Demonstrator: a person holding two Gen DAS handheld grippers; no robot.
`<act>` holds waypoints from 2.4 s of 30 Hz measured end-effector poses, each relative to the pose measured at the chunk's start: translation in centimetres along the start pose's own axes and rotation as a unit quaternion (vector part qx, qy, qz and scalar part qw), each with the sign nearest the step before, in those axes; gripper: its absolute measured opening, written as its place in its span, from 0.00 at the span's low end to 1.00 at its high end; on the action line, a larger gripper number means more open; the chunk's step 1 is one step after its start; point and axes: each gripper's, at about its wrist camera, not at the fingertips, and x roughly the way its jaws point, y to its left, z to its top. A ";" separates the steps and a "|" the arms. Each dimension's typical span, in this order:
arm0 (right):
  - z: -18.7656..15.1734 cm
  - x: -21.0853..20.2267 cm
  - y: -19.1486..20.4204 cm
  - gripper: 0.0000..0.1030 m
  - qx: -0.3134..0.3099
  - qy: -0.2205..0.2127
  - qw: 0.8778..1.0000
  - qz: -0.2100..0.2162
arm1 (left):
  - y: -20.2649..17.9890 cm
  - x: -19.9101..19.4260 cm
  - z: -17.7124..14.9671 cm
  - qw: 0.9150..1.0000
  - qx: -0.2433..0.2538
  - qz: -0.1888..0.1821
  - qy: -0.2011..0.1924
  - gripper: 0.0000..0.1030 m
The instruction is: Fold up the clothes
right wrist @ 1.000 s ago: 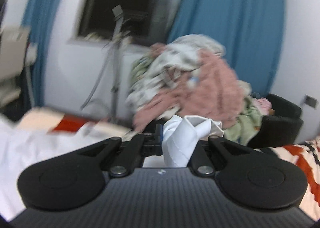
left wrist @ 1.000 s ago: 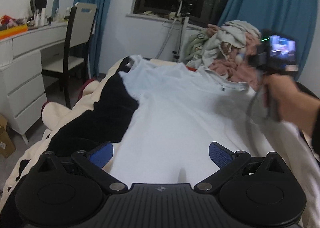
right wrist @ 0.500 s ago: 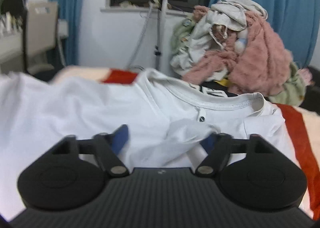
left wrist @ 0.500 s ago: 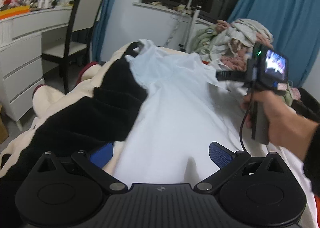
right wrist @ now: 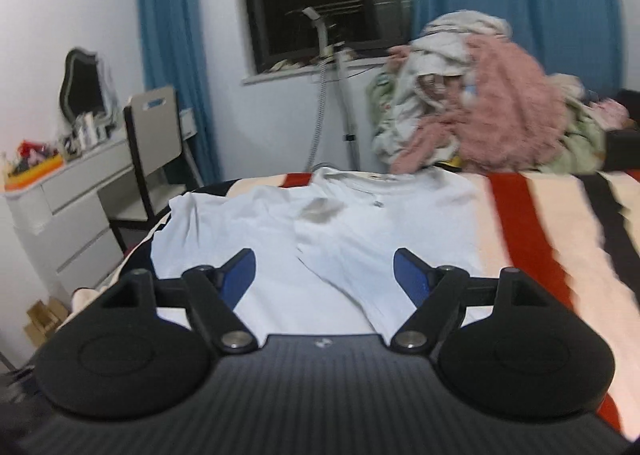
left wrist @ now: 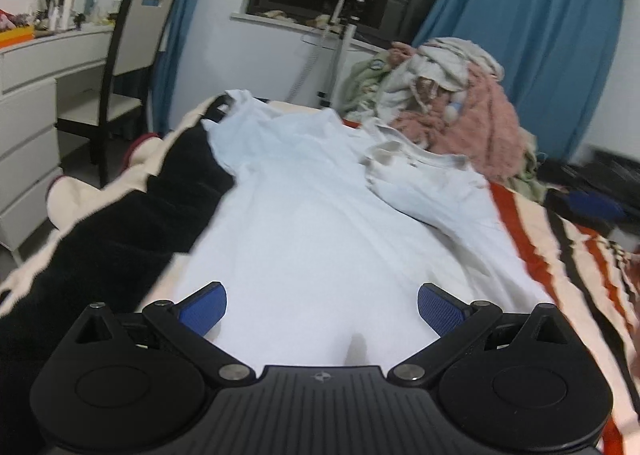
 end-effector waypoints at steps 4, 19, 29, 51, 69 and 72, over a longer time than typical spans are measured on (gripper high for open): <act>-2.9 -7.8 -3.4 0.75 0.050 -0.001 0.999 -0.020 | -2.3 -1.8 -1.7 0.999 0.004 -0.045 0.028 0.97; -6.2 -16.8 -11.5 0.76 0.164 -0.031 0.986 0.006 | -11.0 -0.5 -11.0 0.931 -0.022 -0.280 0.234 0.75; -9.0 -19.9 -9.6 0.77 0.159 -0.044 0.984 0.071 | -10.5 0.0 -11.6 0.914 -0.055 -0.310 0.258 0.75; -10.3 -18.7 -10.8 0.77 0.196 -0.032 0.980 -0.017 | -3.4 -5.1 -10.6 0.953 -0.074 -0.196 0.218 0.01; -10.3 -20.6 -7.0 0.77 0.104 -0.062 0.991 -0.052 | -9.2 -12.8 -9.9 0.986 0.129 -0.083 0.069 0.85; -10.0 -21.9 -6.6 0.77 0.107 -0.080 0.990 -0.052 | -9.3 -14.3 -8.8 0.987 0.128 -0.080 0.052 0.91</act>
